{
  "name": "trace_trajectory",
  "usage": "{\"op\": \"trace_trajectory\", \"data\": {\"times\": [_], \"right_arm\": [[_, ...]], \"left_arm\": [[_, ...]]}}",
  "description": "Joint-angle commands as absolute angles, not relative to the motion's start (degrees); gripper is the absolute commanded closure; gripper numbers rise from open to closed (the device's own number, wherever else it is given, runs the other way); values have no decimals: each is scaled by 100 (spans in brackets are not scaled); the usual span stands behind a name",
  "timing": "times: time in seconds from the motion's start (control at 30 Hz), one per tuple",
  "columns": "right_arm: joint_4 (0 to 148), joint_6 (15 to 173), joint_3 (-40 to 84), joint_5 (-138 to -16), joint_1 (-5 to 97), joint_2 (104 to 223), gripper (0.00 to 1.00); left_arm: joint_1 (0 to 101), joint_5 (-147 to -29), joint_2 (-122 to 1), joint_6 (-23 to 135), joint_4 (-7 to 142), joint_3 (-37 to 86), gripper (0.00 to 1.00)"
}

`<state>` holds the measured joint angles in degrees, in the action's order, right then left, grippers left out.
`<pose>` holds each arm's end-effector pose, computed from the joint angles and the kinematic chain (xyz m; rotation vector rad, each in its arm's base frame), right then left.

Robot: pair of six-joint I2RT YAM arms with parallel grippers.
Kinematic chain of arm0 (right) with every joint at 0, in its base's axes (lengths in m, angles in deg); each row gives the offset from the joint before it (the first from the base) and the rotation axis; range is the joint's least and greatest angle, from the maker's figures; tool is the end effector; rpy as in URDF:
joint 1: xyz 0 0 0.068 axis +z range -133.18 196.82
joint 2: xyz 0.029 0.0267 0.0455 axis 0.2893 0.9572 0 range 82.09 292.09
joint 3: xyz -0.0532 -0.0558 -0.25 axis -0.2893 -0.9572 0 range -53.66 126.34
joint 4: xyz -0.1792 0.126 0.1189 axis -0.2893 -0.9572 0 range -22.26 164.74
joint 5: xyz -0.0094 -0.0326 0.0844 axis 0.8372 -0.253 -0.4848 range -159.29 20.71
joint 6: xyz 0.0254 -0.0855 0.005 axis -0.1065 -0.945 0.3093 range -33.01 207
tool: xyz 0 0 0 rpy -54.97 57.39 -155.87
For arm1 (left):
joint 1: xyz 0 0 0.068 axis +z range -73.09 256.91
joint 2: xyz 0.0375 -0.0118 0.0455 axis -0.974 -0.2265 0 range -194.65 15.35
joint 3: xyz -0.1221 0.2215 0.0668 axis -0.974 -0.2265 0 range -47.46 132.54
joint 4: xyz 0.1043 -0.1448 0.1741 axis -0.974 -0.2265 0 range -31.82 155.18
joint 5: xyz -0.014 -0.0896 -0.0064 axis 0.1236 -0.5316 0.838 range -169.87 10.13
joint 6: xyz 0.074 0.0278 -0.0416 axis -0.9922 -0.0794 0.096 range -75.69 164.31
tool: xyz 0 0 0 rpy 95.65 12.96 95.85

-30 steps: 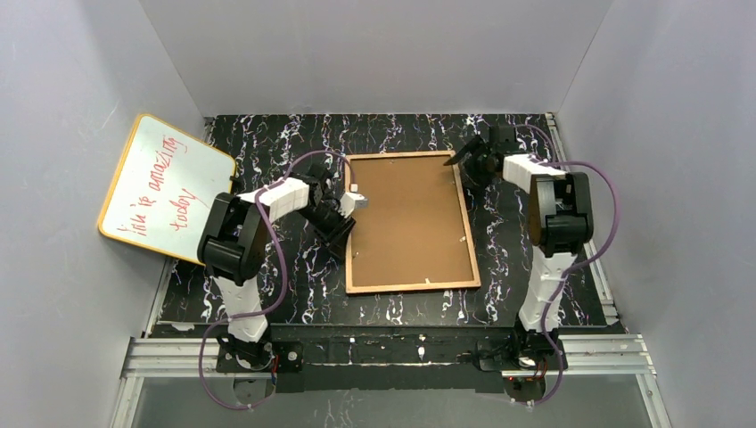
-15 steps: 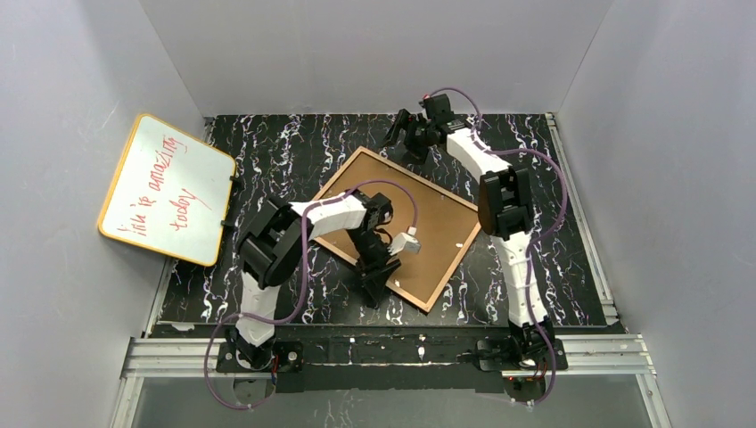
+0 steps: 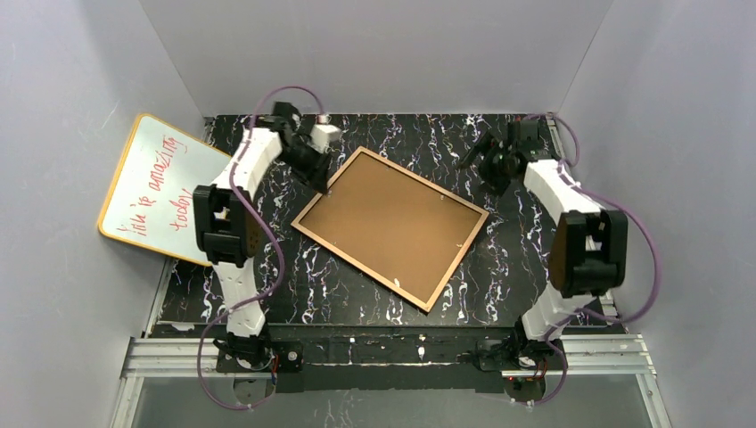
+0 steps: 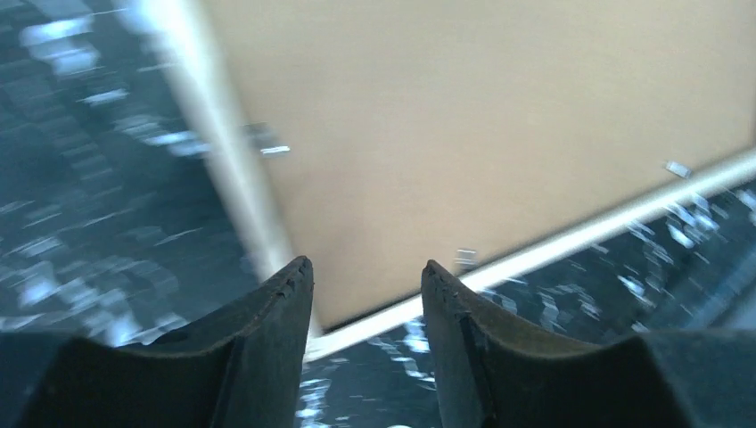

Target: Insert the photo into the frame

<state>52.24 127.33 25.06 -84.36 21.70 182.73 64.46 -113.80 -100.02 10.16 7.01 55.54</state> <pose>0.4088 0.0557 0.2250 0.6079 2.3428 0.6853 0.3949 -0.1328 0.2184 1.1610 2.3497 -0.6996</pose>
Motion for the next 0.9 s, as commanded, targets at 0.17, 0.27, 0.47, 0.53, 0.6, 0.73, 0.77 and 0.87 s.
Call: {"op": "trace_trajectory", "data": {"times": [0.17,0.27,0.47,0.53,0.6,0.73,0.77,0.87], "right_arm": [[5080,12744,-21,-8386,2132,16217,1],[4946,12743,-451,-8403,2121,15978,1],[5267,12898,-1062,-8539,2119,15840,1],[5407,12901,-1110,-8562,2115,15974,1],[5533,12874,-1073,-8504,2105,16197,1],[5774,12788,-816,-8483,1982,16755,1],[5808,12780,-672,-8496,1921,16890,1],[5911,12760,-338,-8573,1729,17239,1]], "left_arm": [[7682,-9899,-10841,1725,1980,5570,64],[7682,-10014,-10751,1604,2250,4882,64],[7682,-10715,-10598,1451,2257,4123,65],[7653,-10899,-10521,1379,2203,3886,65],[7575,-11084,-10426,1284,2049,3667,65],[7349,-11346,-10094,1071,1829,3144,65],[7270,-11416,-10031,1022,1773,3020,64],[7037,-11620,-9811,917,1642,2645,64]]}}
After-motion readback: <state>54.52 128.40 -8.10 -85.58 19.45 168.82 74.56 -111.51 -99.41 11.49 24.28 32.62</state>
